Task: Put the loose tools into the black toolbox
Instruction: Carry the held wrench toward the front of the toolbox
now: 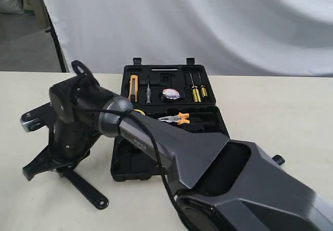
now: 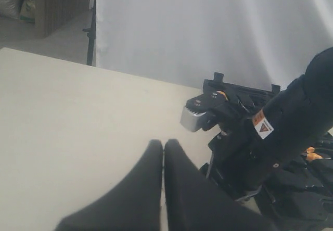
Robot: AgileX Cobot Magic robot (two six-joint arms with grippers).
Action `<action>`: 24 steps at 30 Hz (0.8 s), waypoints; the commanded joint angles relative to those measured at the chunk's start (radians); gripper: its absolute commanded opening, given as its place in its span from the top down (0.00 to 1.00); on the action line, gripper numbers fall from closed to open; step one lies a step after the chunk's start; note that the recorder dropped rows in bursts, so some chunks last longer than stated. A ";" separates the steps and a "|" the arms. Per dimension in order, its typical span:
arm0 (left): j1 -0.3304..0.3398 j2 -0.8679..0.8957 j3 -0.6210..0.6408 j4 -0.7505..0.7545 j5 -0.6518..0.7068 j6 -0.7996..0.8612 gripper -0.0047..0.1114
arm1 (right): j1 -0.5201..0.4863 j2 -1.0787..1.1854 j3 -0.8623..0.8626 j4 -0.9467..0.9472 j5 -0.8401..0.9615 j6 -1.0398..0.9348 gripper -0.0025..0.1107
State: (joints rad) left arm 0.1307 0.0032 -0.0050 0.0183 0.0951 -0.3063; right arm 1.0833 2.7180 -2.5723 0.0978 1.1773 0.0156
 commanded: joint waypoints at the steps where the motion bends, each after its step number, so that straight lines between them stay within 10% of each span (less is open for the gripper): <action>1: 0.025 -0.003 -0.003 0.004 -0.007 -0.005 0.95 | 0.066 -0.007 0.022 0.008 0.044 -0.030 0.98; 11: 0.025 -0.003 -0.003 0.004 -0.007 -0.005 0.95 | 0.079 -0.135 0.311 -0.052 0.044 -0.031 0.98; 19: 0.025 -0.003 -0.003 0.004 -0.007 -0.005 0.95 | 0.068 -0.640 1.173 -0.098 -0.409 -0.156 0.98; 24: 0.025 -0.003 -0.003 0.004 -0.007 -0.005 0.95 | 0.042 -0.733 1.356 -0.098 -0.541 -0.281 0.98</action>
State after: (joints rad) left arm 0.1307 0.0032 -0.0050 0.0183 0.0951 -0.3063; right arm 1.1398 2.0047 -1.2393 0.0103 0.6645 -0.2344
